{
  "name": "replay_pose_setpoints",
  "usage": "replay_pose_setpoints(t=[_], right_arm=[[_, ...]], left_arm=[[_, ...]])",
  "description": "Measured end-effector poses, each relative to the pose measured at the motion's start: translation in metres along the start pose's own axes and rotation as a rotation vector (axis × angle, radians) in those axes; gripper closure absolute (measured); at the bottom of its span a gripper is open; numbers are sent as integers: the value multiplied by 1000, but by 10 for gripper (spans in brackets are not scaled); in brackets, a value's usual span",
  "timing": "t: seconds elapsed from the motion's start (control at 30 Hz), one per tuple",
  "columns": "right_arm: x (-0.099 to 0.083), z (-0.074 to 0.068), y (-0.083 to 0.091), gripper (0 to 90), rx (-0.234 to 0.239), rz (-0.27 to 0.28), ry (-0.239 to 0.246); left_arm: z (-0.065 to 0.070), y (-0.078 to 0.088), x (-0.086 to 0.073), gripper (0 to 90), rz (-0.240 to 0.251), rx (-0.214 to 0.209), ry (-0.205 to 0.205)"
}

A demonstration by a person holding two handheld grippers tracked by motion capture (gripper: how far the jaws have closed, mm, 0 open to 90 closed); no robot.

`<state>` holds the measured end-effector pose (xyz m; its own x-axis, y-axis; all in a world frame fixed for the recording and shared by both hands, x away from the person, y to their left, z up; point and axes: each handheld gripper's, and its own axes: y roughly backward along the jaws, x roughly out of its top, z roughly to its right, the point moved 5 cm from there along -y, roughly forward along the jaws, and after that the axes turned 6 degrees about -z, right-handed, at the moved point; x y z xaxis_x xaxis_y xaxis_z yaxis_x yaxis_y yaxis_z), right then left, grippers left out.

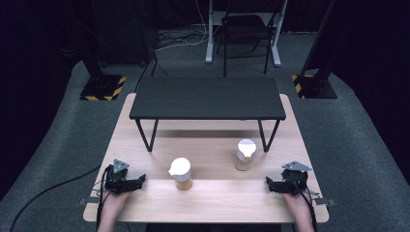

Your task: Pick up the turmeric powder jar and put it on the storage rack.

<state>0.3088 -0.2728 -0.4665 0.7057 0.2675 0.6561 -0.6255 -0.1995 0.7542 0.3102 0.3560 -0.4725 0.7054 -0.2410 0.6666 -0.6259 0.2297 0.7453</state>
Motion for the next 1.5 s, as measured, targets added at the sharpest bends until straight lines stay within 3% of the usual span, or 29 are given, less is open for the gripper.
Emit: replay_pose_setpoints(t=[0.17,1.5], right_arm=[[1,1,-1,0,5,-7,-24],[1,0,-1,2,-2,-3,-33]], left_arm=[[0,0,1,89,-3,-4,-4],[1,-1,1,65,-9,-6,-7]])
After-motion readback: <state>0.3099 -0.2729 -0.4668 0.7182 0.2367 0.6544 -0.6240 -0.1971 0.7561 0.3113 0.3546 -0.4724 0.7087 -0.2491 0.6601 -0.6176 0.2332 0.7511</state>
